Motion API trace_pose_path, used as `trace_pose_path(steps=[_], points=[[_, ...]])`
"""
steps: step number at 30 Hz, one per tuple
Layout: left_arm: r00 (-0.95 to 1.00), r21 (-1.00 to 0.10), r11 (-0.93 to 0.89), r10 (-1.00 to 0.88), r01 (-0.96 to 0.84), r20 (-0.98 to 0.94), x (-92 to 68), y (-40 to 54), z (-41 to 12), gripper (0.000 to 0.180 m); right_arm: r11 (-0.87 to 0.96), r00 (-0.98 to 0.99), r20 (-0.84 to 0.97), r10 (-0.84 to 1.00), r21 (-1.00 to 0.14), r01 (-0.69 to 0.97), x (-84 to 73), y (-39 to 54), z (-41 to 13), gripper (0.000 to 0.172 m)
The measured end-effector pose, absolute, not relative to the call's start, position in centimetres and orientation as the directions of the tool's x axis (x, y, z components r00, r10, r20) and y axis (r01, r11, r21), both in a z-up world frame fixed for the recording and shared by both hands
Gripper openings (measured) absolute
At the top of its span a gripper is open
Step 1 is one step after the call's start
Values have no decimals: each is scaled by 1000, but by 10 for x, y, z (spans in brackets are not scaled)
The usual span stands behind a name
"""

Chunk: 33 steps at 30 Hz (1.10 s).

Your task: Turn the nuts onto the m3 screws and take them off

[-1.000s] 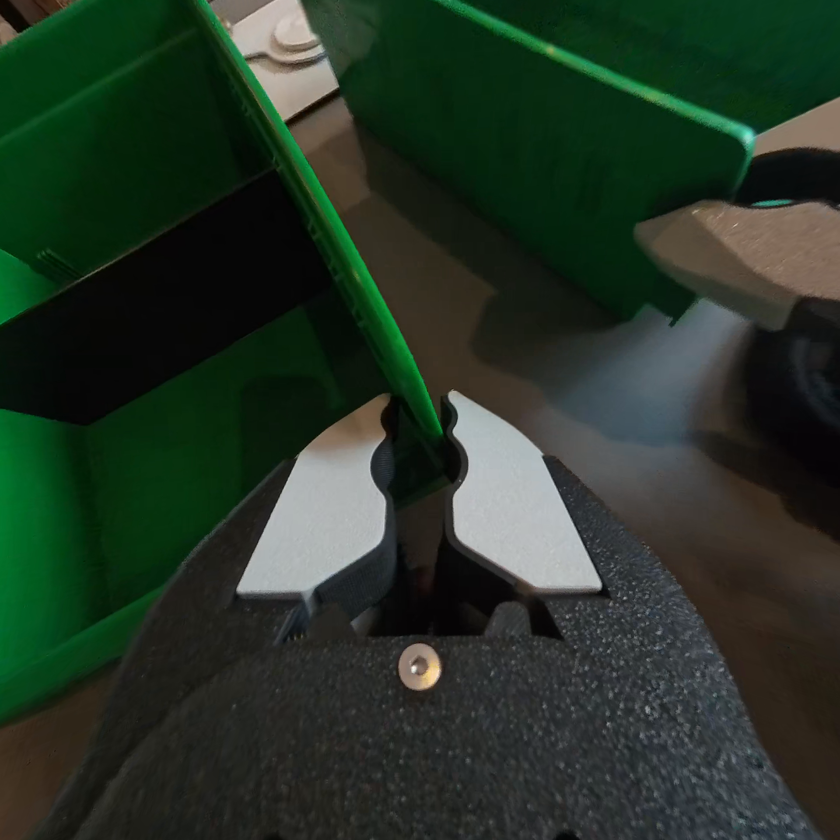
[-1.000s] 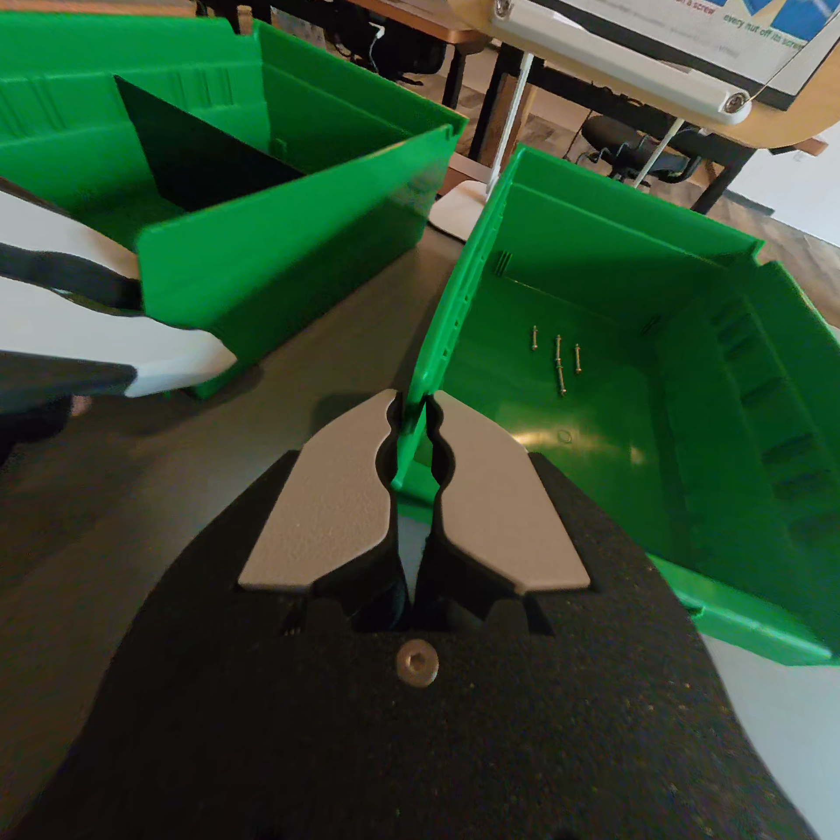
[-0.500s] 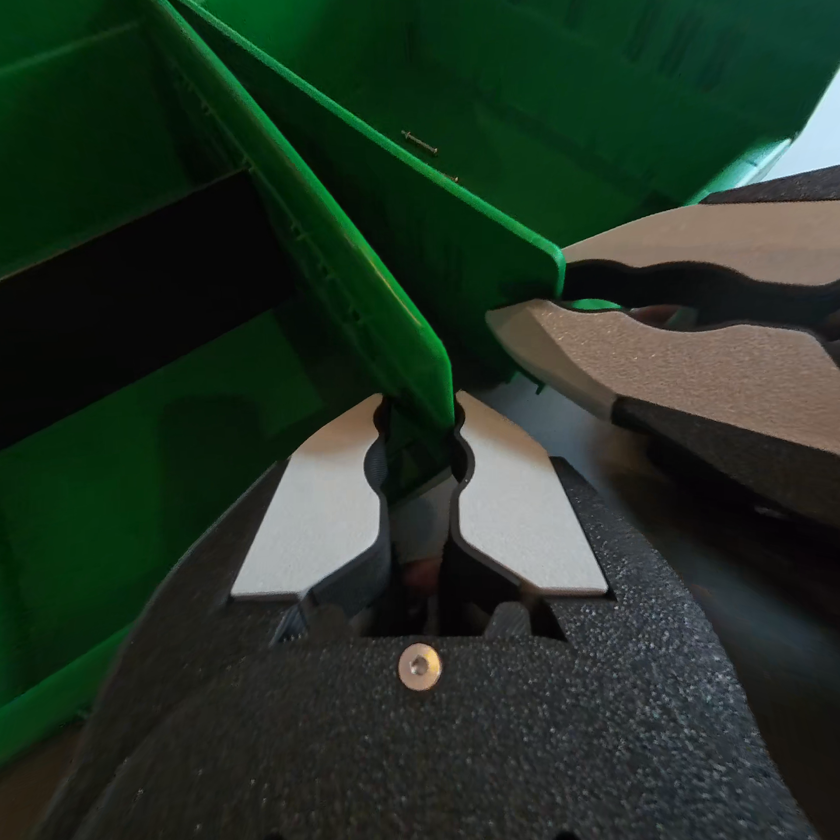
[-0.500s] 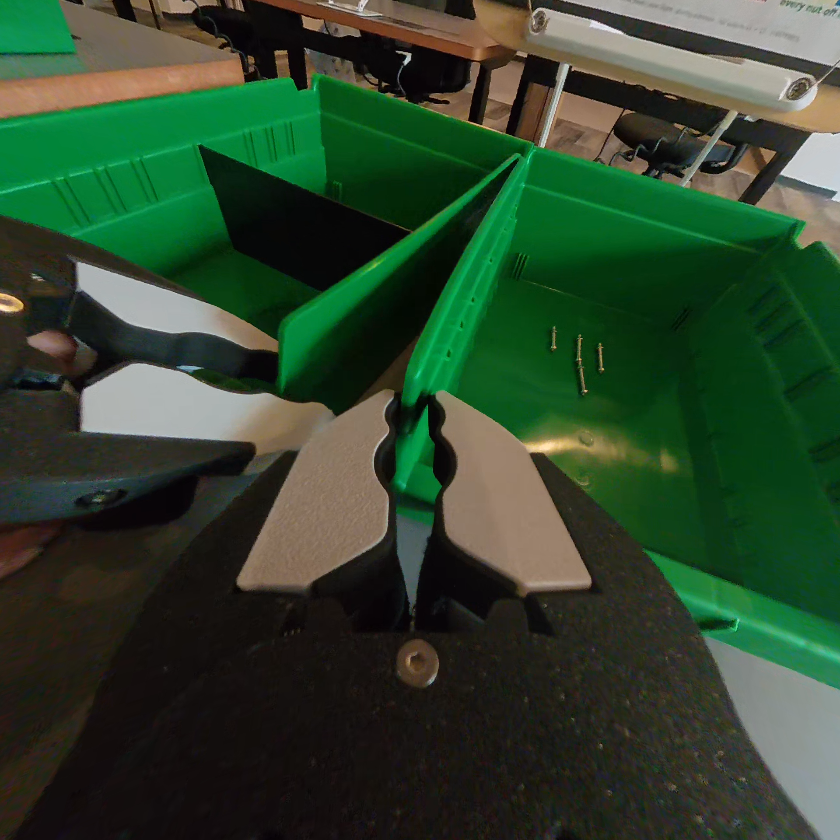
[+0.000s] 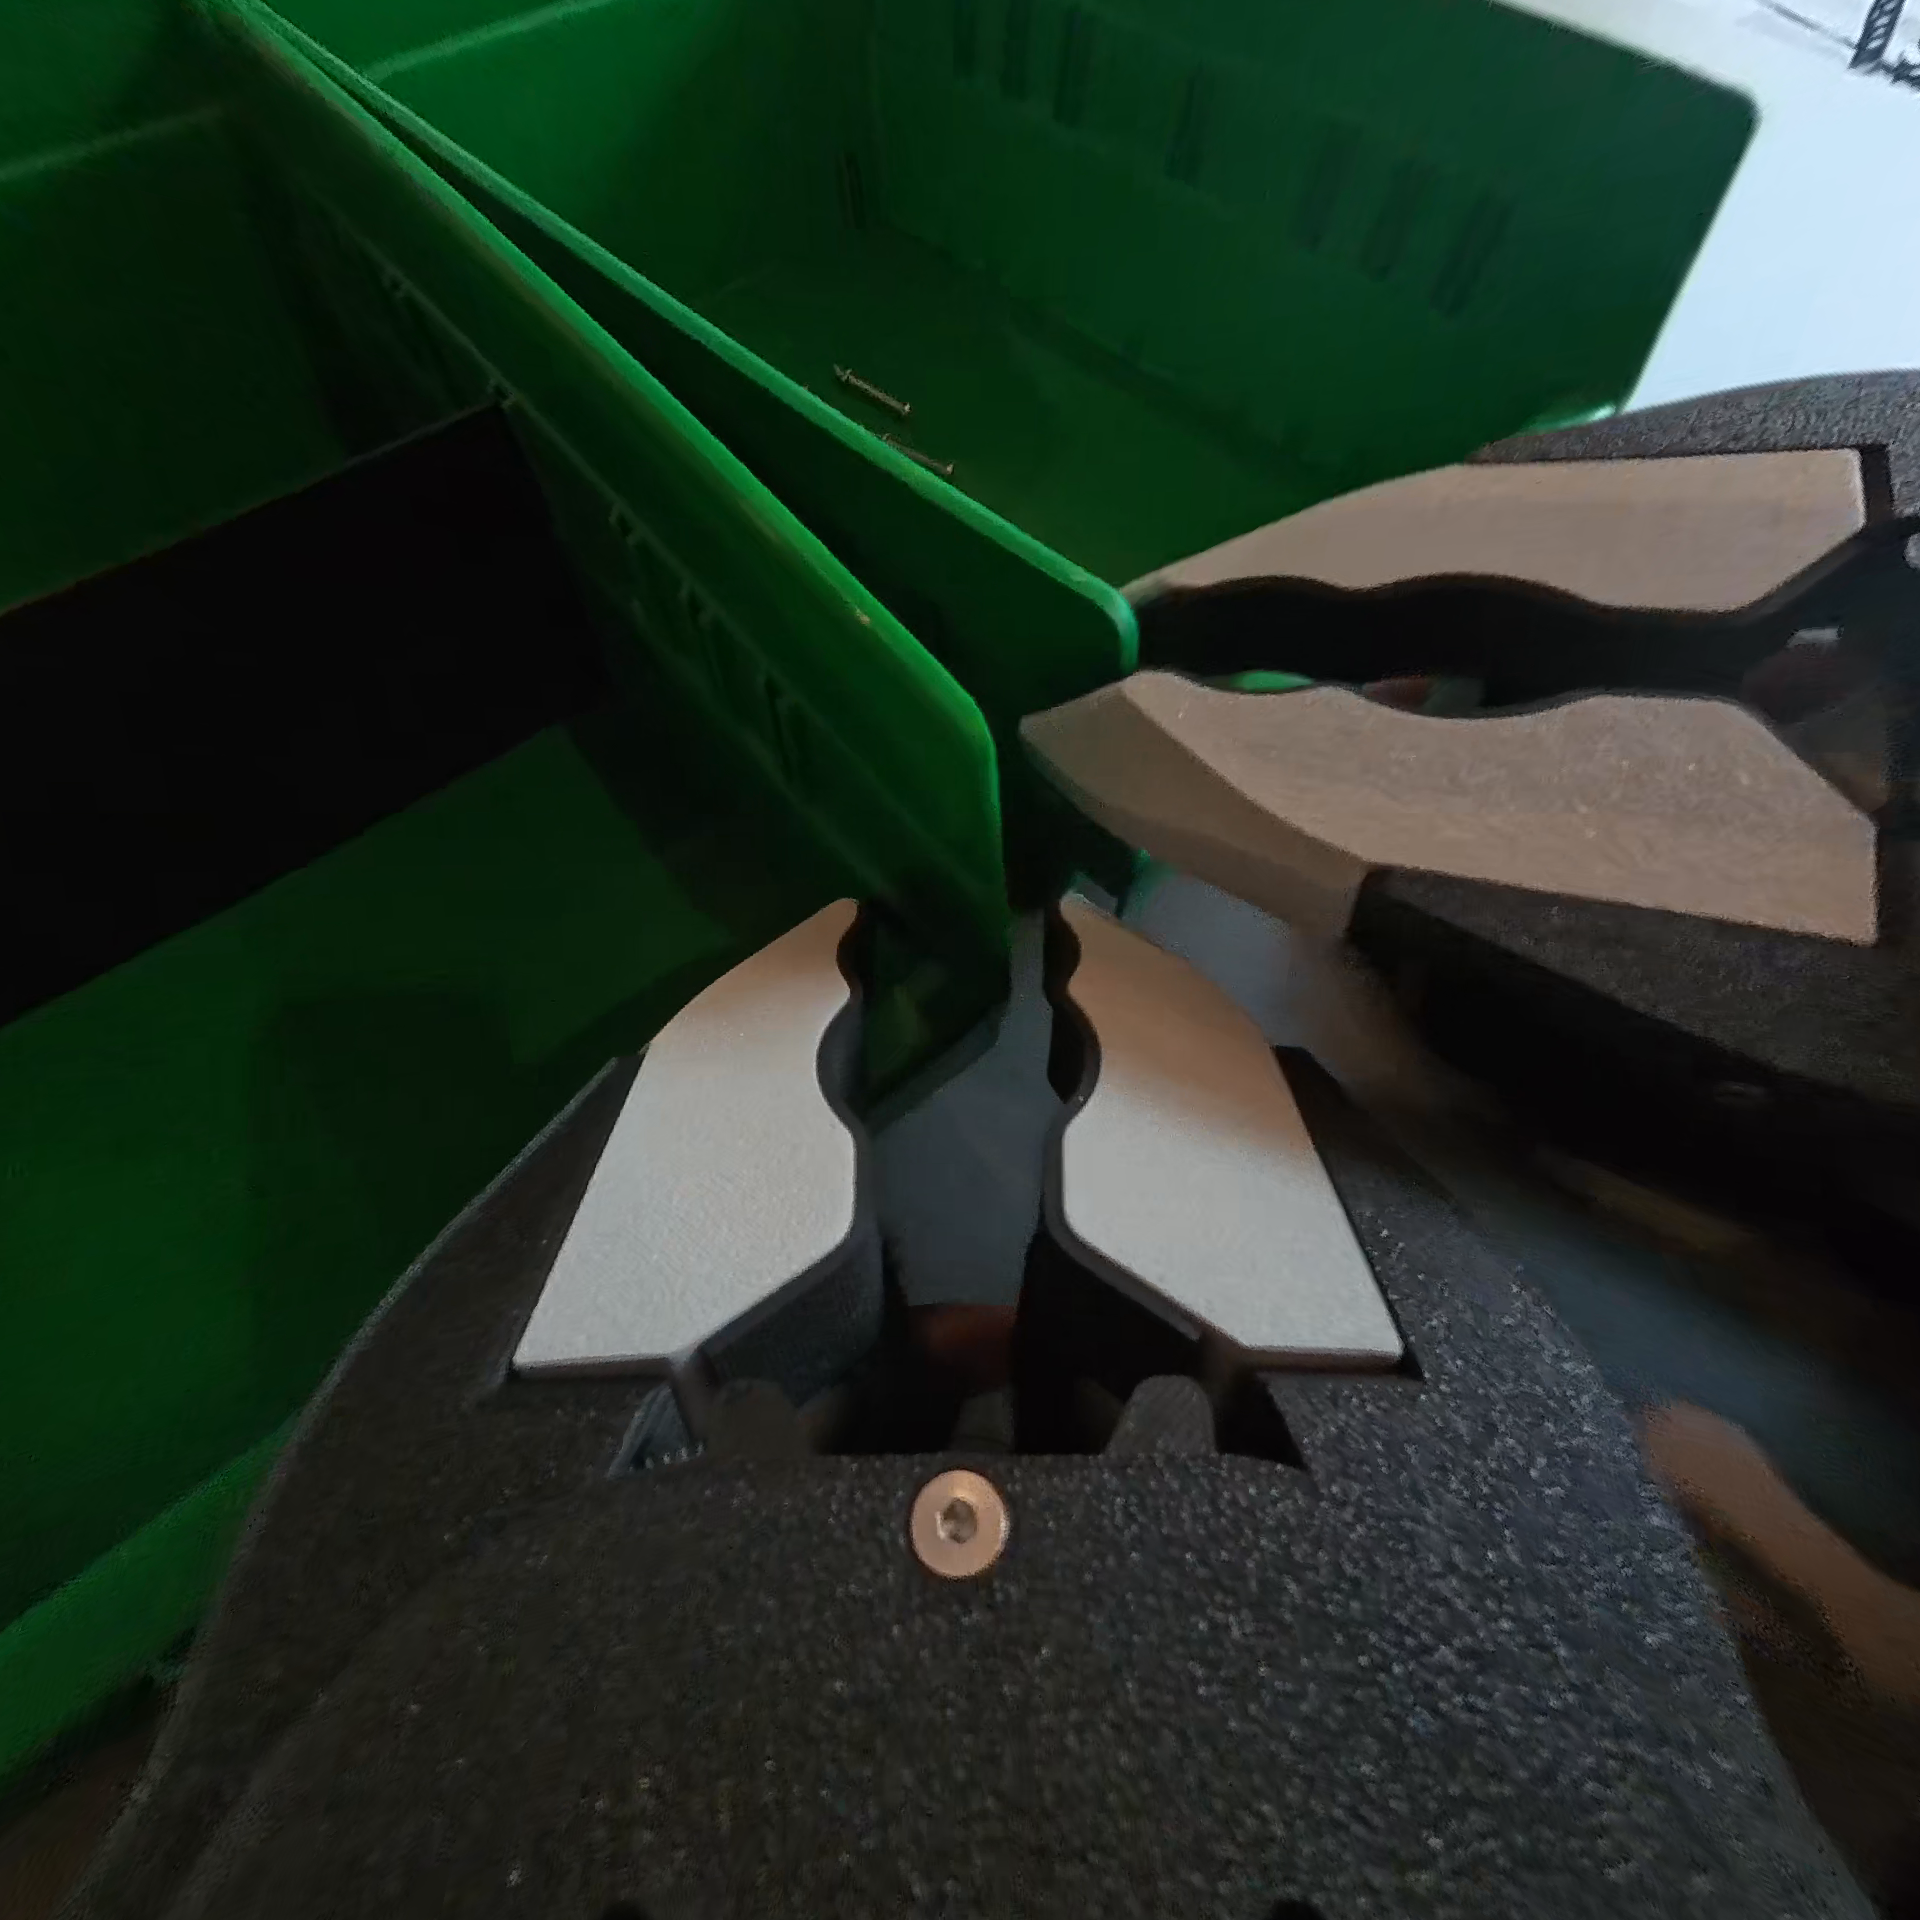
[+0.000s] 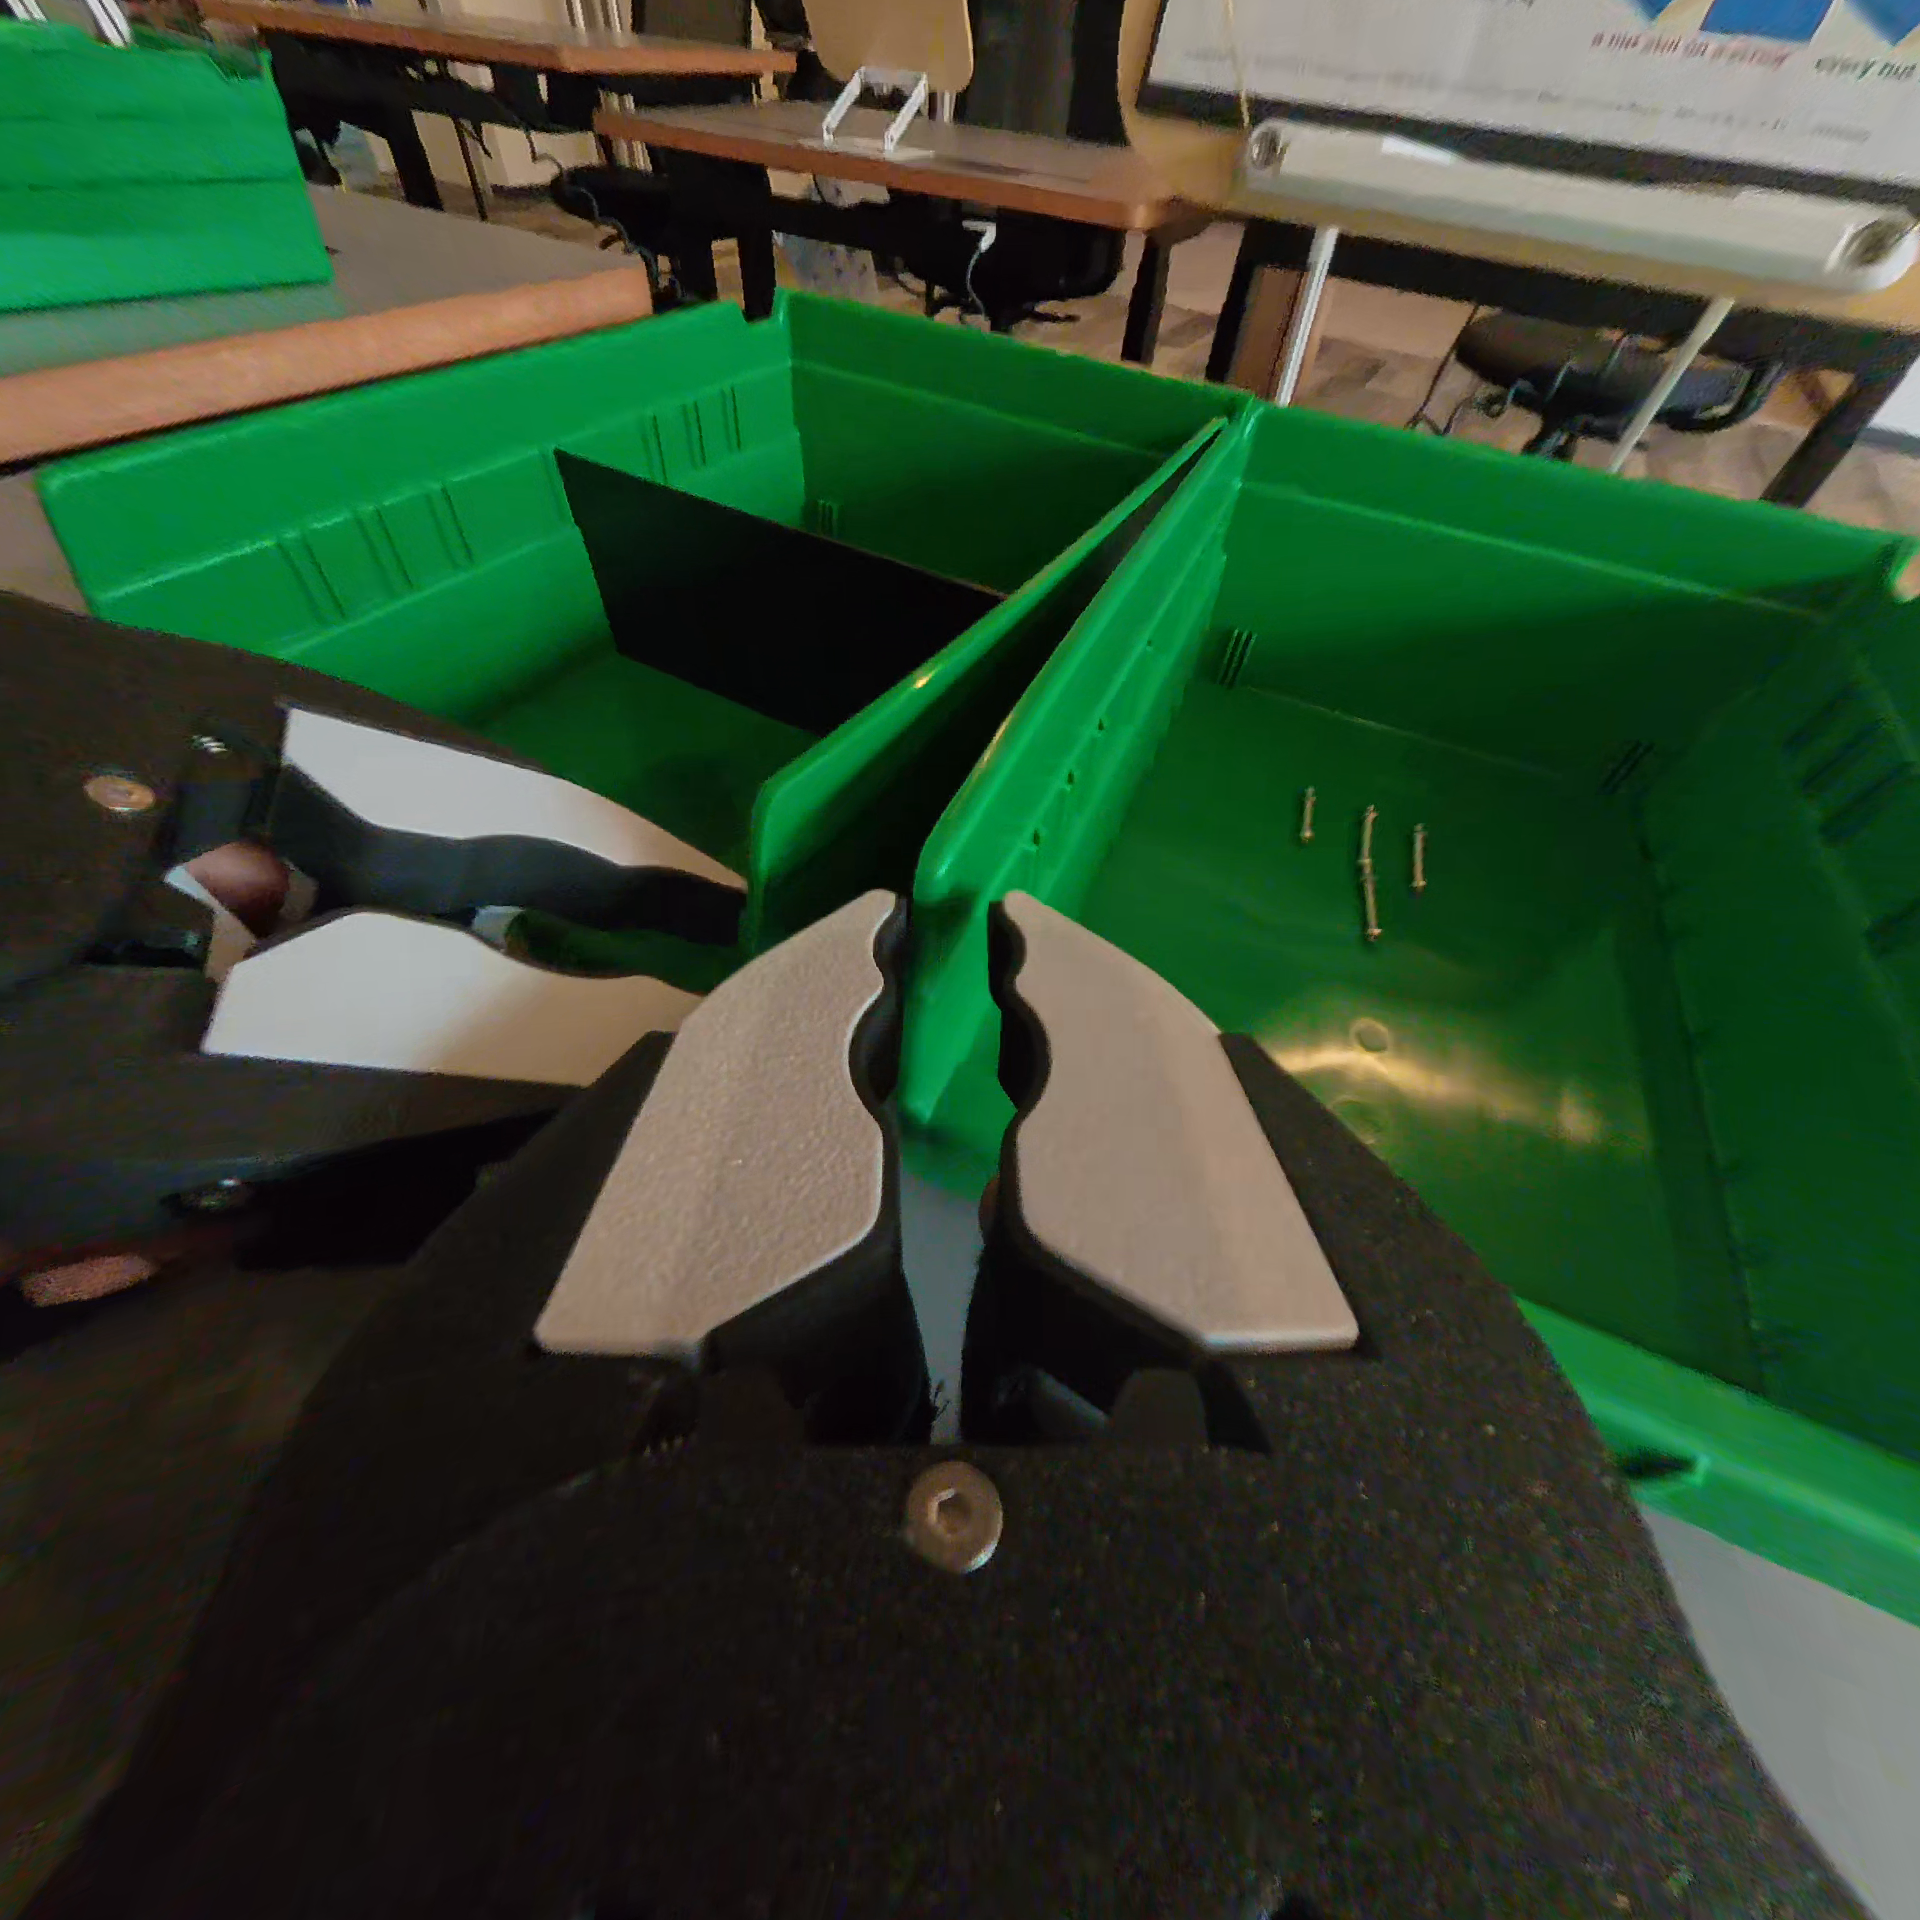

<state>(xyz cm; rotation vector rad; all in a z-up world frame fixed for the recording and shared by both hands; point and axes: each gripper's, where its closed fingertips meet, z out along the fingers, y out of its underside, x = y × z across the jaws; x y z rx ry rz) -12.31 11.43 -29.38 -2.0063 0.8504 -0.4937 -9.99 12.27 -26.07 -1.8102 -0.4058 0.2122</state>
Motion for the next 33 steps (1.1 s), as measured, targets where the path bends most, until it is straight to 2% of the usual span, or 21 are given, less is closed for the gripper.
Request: trace_pose_path(steps=[4, 7, 12, 18, 21, 30, 33], points=[[683, -872, -336, -731, -356, 3, -126, 104, -281, 38, -177, 909, 118, 400, -963, 203, -93, 112, -249, 29], [668, -906, -272, -744, -324, -15, -124, 91, -265, 47, -127, 905, 144, 401, -969, 210, -79, 99, -235, 35], [612, -945, -190, -791, -267, -14, -105, 59, -247, 49, -94, 926, 209, 315, -964, 250, -19, 78, -218, 42], [634, -915, -211, -771, -344, -60, -88, 61, -271, 44, -157, 975, 186, 121, -966, 204, 79, 67, -222, 43], [682, -908, -194, -721, -371, -124, -89, 78, -273, 40, -208, 977, 196, 88, -955, 210, 107, 76, -234, 44], [724, -862, -166, -631, -478, -280, -83, 115, -277, 22, -356, 974, 117, 192, -917, 180, 112, 129, -272, 49], [723, -842, -161, -609, -515, -326, -83, 121, -282, 20, -407, 961, 134, 241, -885, 225, 104, 142, -284, 43]])
